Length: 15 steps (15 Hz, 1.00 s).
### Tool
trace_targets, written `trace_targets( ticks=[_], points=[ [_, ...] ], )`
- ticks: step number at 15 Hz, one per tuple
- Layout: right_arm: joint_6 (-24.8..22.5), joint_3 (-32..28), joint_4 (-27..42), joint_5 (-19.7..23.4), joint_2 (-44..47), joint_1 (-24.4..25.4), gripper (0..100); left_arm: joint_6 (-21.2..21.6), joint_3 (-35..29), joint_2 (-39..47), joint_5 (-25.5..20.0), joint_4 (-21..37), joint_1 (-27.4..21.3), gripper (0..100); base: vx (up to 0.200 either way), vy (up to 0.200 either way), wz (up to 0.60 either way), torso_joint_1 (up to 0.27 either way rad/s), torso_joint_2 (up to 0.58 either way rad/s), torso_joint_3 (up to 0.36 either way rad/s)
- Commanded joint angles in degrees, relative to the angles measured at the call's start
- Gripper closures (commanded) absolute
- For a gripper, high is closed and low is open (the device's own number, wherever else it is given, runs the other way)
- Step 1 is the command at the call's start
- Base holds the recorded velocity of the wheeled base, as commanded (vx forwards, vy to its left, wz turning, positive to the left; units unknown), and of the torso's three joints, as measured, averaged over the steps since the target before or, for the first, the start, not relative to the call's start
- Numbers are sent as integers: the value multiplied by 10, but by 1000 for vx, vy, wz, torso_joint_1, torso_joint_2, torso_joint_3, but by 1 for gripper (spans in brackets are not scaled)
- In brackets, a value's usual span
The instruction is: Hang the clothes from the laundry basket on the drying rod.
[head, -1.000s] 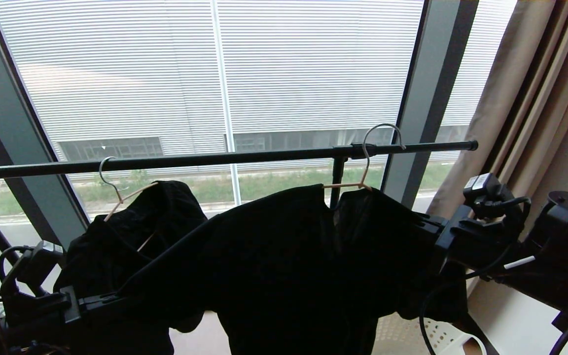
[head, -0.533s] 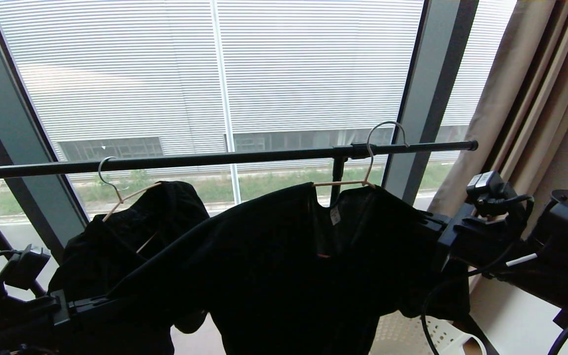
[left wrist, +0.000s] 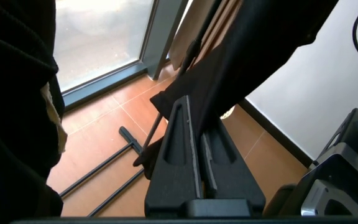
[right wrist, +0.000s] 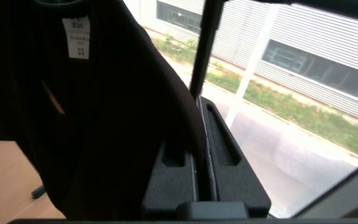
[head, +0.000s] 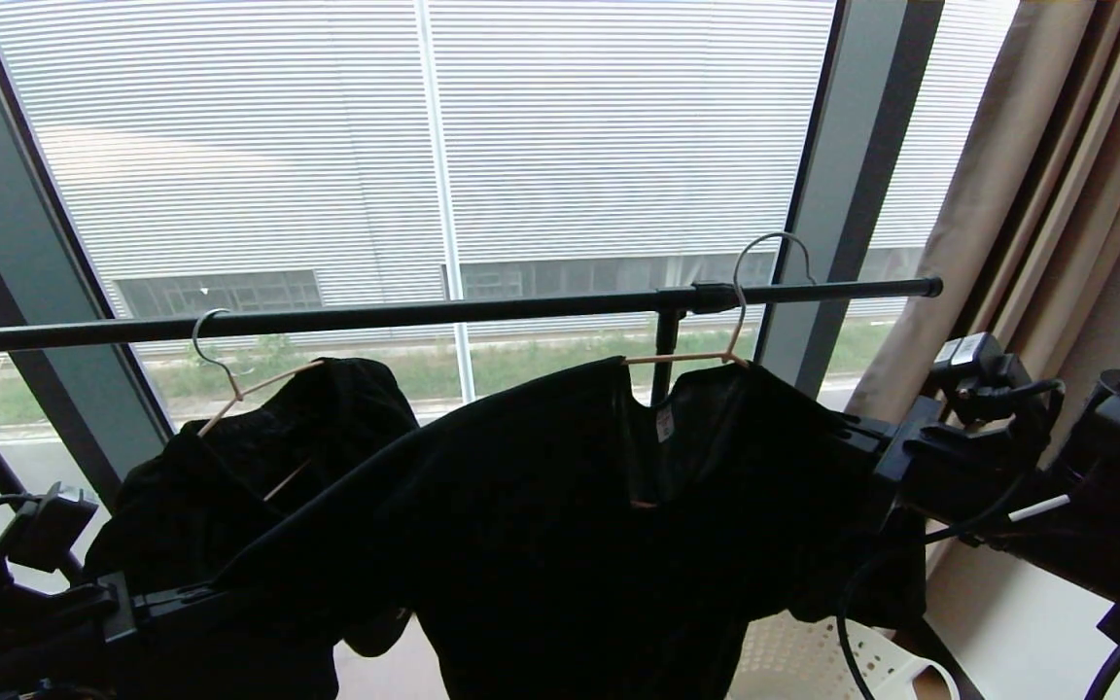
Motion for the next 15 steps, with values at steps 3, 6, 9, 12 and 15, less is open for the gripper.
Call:
trace_targets(
  ticks=[3, 6, 9, 12, 15],
  points=[
    [0, 1, -1, 1, 2, -4, 100, -1, -4, 1, 0, 0, -4, 100, 0, 0, 0, 0, 0, 0],
    [2, 0, 0, 3, -1, -5, 100, 0, -4, 1, 0, 0, -4, 100, 0, 0, 0, 0, 0, 0],
    [-1, 2, 0, 1, 4, -3, 100, 8, -8, -1, 0, -11, -13, 100, 0, 0, 0, 0, 0, 0],
    [-1, 1, 0, 0, 4, -3, 100, 16, -7, 0, 0, -28, -17, 0, 0, 0, 0, 0, 0, 0],
    [-1, 3, 0, 0, 7, 0, 100, 14, -4, 1, -1, -29, -14, 0, 0, 0, 0, 0, 0, 0]
  ],
)
